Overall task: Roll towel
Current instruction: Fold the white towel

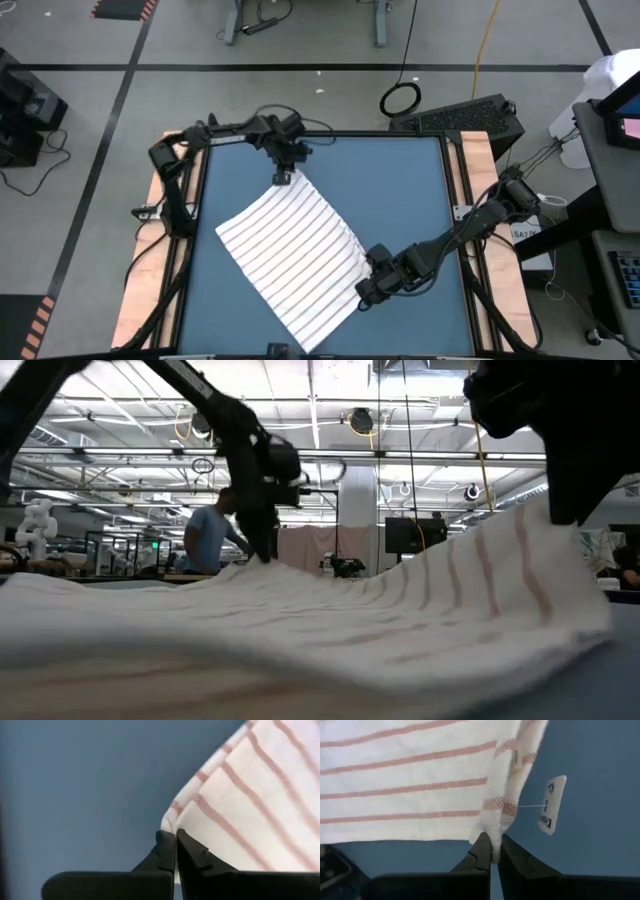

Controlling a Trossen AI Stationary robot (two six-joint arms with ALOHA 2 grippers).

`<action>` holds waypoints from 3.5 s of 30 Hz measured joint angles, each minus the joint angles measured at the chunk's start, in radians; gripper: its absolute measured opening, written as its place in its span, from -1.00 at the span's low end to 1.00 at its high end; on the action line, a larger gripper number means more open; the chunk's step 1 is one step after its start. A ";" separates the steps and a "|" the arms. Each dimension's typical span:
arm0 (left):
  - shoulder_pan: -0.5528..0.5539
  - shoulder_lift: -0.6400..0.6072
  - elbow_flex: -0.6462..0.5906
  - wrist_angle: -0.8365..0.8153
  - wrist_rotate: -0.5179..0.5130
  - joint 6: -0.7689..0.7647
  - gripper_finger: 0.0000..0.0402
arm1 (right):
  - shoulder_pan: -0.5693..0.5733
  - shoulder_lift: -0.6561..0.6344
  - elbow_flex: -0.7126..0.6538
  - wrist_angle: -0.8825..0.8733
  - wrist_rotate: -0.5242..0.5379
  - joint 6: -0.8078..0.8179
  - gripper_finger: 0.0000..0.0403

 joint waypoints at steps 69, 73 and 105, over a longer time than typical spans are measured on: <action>0.110 -0.595 -0.146 -0.342 -0.086 -0.329 -0.99 | -0.289 -0.201 0.043 -0.120 0.045 -0.235 -0.97; 0.110 -0.589 -0.224 -0.344 -0.079 -0.326 -0.99 | -0.247 -0.132 0.043 -0.089 0.013 -0.221 -0.97; 0.071 -0.527 -0.362 -0.128 -0.222 -0.275 -0.99 | -0.123 -0.007 0.042 0.058 -0.055 -0.088 -0.97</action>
